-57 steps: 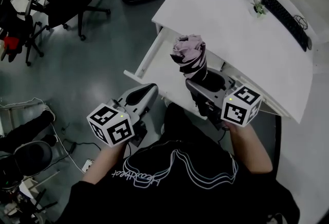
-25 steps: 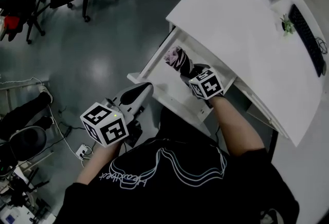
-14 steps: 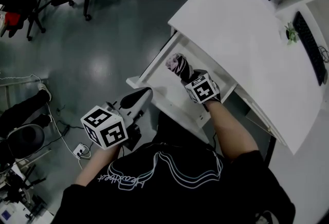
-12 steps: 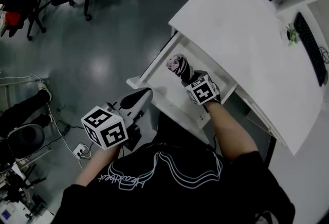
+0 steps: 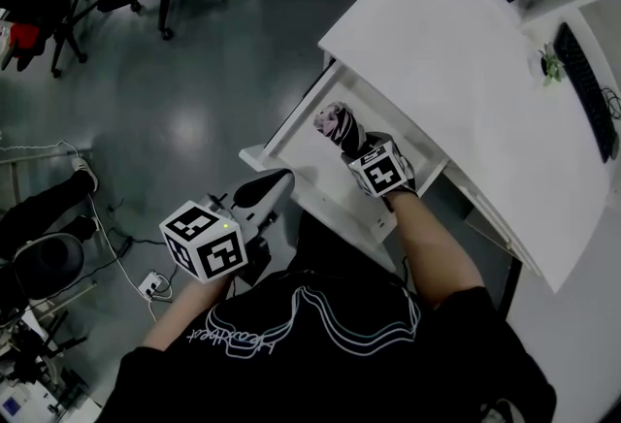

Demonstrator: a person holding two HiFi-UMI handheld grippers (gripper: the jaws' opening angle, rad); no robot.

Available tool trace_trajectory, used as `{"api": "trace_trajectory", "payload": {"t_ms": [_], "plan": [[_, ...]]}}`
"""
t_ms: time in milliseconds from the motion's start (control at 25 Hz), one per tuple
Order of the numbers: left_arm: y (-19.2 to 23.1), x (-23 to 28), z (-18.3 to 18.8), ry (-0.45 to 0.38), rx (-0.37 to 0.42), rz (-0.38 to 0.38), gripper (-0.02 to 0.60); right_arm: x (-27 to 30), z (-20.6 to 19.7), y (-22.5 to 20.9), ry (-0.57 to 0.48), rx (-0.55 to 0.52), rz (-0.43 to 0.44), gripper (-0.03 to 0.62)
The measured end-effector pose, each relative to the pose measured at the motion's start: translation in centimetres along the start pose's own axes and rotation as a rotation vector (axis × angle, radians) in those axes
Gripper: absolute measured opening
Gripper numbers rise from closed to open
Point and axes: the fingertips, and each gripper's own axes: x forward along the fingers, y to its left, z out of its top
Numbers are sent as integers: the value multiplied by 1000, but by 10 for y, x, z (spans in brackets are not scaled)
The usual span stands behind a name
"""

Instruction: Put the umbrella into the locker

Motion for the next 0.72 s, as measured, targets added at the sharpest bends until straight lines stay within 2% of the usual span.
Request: {"api": "trace_trajectory", "payload": {"t_ms": [80, 280, 480, 720], "plan": [[-1, -1, 0, -4, 2, -1, 6, -3, 4, -1, -14, 10, -13, 364], [-7, -3, -1, -11, 9, -15, 6, -22, 12, -3, -65, 40, -17, 425], [-20, -11, 4, -33, 33, -39, 6, -71, 33, 9, -184, 83, 3, 421], [-49, -27, 12, -72, 79, -81, 6, -172, 70, 49, -440, 108, 105, 330]]}}
